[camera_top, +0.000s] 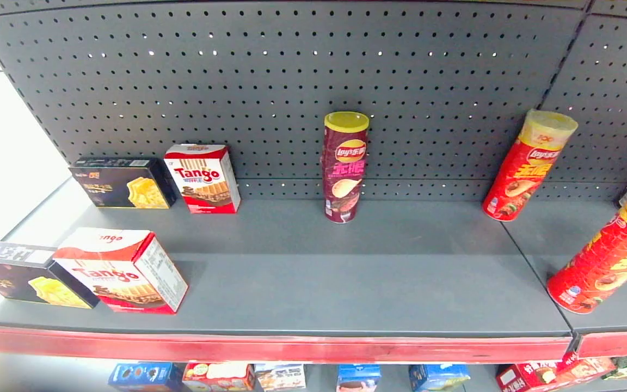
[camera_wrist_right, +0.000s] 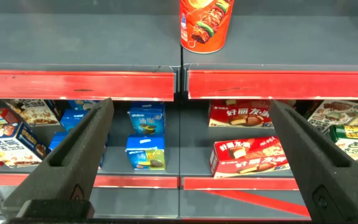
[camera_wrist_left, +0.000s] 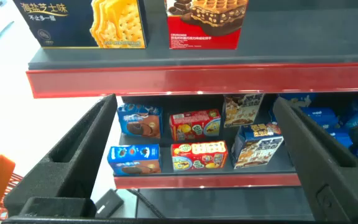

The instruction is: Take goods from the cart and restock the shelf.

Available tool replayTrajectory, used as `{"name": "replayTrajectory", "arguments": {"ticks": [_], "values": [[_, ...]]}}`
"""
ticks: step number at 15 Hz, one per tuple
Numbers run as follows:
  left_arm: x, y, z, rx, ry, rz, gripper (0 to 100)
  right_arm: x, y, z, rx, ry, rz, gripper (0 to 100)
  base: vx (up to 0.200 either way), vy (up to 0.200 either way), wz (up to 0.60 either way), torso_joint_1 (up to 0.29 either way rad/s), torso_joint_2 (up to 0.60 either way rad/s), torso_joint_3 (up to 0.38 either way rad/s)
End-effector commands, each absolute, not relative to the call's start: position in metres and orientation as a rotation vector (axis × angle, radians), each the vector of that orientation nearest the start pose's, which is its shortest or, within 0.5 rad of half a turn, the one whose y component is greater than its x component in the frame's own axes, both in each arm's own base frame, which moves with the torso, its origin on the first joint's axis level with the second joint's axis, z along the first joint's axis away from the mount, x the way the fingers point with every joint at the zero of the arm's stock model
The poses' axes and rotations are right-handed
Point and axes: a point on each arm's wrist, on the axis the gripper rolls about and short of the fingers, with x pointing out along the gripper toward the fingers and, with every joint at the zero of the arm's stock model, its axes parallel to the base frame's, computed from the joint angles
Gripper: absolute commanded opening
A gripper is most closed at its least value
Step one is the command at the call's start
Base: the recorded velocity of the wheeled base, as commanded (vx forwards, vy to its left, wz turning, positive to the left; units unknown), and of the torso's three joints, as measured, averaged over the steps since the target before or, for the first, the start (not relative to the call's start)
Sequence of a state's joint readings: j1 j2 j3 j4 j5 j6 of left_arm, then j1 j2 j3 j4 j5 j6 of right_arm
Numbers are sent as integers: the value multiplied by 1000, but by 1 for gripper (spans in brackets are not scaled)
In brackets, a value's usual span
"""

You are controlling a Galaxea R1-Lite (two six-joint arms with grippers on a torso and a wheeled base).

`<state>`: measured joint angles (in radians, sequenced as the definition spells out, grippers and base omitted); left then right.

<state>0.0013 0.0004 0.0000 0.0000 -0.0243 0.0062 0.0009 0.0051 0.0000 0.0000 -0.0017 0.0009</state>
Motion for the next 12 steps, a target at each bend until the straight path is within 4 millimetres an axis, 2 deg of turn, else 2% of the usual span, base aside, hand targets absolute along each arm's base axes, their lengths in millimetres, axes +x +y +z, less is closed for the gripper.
{"name": "replayTrajectory", "arguments": {"ticks": [1, 5, 12], "values": [[-23, -1, 75, 6, 0, -23, 100, -22, 0, 76, 0, 6, 0, 100, 0, 0, 0, 0, 0, 0], [-23, -1, 76, 6, -2, -23, 100, -22, 0, 76, 2, 6, 0, 100, 0, 0, 0, 0, 0, 0], [-23, -1, 75, 6, 0, -23, 100, -22, 0, 76, 2, 6, 0, 100, 0, 0, 600, 6, 3, 0]]}}
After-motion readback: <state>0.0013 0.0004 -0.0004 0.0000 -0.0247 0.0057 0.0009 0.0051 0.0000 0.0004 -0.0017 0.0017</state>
